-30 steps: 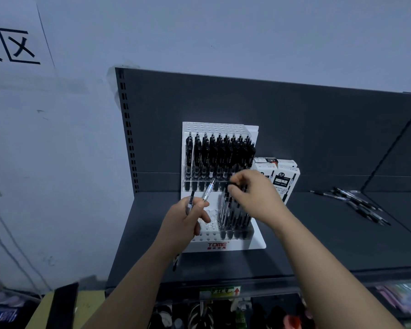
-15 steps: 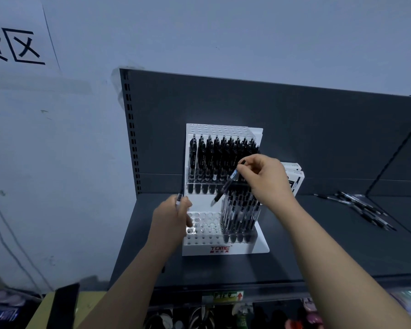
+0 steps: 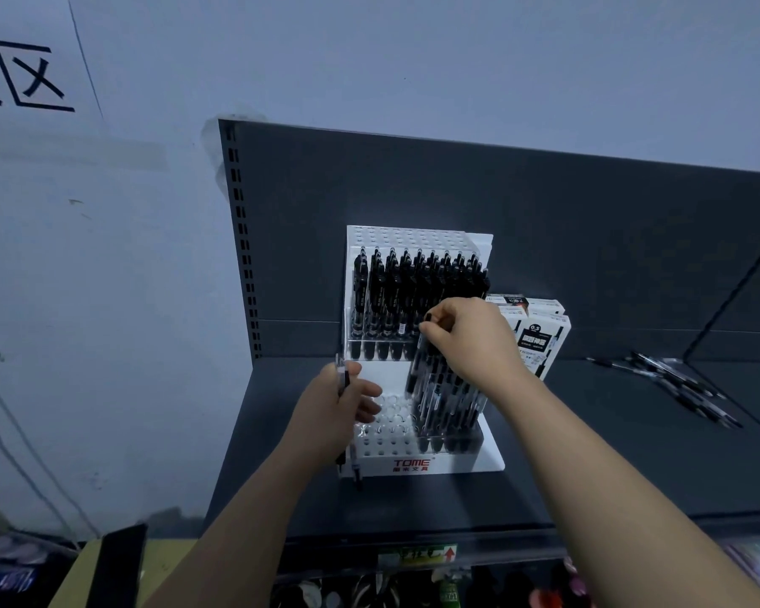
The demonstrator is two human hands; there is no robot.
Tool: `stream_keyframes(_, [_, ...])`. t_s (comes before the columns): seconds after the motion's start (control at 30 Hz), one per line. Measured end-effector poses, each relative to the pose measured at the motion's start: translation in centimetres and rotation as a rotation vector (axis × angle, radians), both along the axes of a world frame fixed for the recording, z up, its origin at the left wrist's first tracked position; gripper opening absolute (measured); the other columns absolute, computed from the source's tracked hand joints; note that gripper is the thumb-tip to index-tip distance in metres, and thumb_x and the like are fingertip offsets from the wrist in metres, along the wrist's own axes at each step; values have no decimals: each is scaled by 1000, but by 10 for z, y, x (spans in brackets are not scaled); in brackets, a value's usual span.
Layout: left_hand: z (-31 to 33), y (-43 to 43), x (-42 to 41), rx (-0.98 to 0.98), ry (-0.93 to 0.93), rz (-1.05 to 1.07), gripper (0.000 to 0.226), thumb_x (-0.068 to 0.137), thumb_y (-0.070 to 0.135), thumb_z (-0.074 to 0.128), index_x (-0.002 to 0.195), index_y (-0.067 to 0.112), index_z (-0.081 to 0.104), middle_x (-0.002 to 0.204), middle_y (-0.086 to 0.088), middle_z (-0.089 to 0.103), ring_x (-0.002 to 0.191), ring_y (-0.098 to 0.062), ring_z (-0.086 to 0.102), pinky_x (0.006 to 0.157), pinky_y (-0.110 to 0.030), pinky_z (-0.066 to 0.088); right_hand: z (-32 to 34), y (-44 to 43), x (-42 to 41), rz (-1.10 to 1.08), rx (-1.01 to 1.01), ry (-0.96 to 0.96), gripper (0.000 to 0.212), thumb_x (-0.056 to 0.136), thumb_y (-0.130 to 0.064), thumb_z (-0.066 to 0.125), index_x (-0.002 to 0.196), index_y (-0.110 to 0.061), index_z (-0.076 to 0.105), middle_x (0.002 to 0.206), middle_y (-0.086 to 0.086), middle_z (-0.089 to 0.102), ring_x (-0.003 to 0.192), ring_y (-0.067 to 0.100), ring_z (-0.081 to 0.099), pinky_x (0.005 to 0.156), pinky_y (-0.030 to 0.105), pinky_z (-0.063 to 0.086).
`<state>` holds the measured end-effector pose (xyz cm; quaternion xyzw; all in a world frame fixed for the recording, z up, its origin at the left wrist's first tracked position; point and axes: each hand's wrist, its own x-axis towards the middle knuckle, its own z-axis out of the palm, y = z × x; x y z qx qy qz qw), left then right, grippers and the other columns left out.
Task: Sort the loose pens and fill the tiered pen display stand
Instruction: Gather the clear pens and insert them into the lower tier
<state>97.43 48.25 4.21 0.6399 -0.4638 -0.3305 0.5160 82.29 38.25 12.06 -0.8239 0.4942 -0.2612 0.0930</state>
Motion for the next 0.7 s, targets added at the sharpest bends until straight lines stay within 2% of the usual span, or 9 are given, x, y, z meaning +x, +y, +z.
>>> stream_keyframes(0.07, [3,1,1,-3,115,-30,22,100,15,44,121,10,49,92,-8,69,70,-22,69,71,-40,59,-2,-1,0,3,21,3,16,91,-32,63,83,-18,68,75,-4,68,72,16,63,67,31,52])
stream_keyframes(0.13, [4,1,1,-3,168,-49,20,101,17,43,120,20,49,89,-9,69,60,-23,65,60,-36,58,-5,-2,0,5,45,10,15,90,-31,65,84,-18,69,76,-3,69,72,17,64,66,31,52])
stream_keyframes(0.2, [4,1,2,-16,51,-39,17,102,21,42,116,26,50,74,-6,66,49,-15,56,49,-27,49,-9,-2,1,5,73,36,11,89,-28,66,86,-18,68,80,-3,69,76,18,64,68,31,53])
stream_keyframes(0.27, [2,-1,2,-13,12,-11,14,101,25,40,107,23,53,64,-5,53,45,-10,43,44,-24,38,-11,-1,4,15,78,65,6,86,-25,67,85,-20,63,83,-3,69,79,18,64,71,33,53])
stream_keyframes(0.33, [1,-2,2,16,91,8,11,100,19,38,100,13,48,69,-7,45,50,-12,36,45,-26,33,-12,0,8,26,72,104,6,85,-23,67,82,-20,63,81,-4,68,78,17,64,70,32,53])
stream_keyframes(0.47, [-3,-4,7,23,52,10,9,92,6,37,88,12,43,73,-7,54,56,-17,41,54,-34,39,-14,0,9,20,67,189,11,89,-26,66,80,-21,68,74,-8,64,70,13,59,63,25,43])
stream_keyframes(0.6, [2,-3,8,-36,63,-46,11,99,12,46,99,10,57,80,-3,65,58,-13,56,58,-30,54,-11,-1,11,35,88,221,14,90,-28,65,80,-22,72,75,-8,67,69,12,61,63,23,43])
stream_keyframes(0.67, [7,0,6,-50,169,-84,15,100,18,48,103,8,59,81,-6,65,61,-17,61,64,-35,57,-10,-2,9,35,94,217,13,89,-28,66,81,-21,74,80,-5,71,69,12,62,62,24,46])
stream_keyframes(0.7, [9,1,5,-46,215,-109,17,100,21,47,104,10,59,80,-5,66,61,-19,61,62,-35,56,-9,-2,7,37,76,188,12,89,-28,66,85,-20,75,83,-5,73,71,12,63,65,26,49])
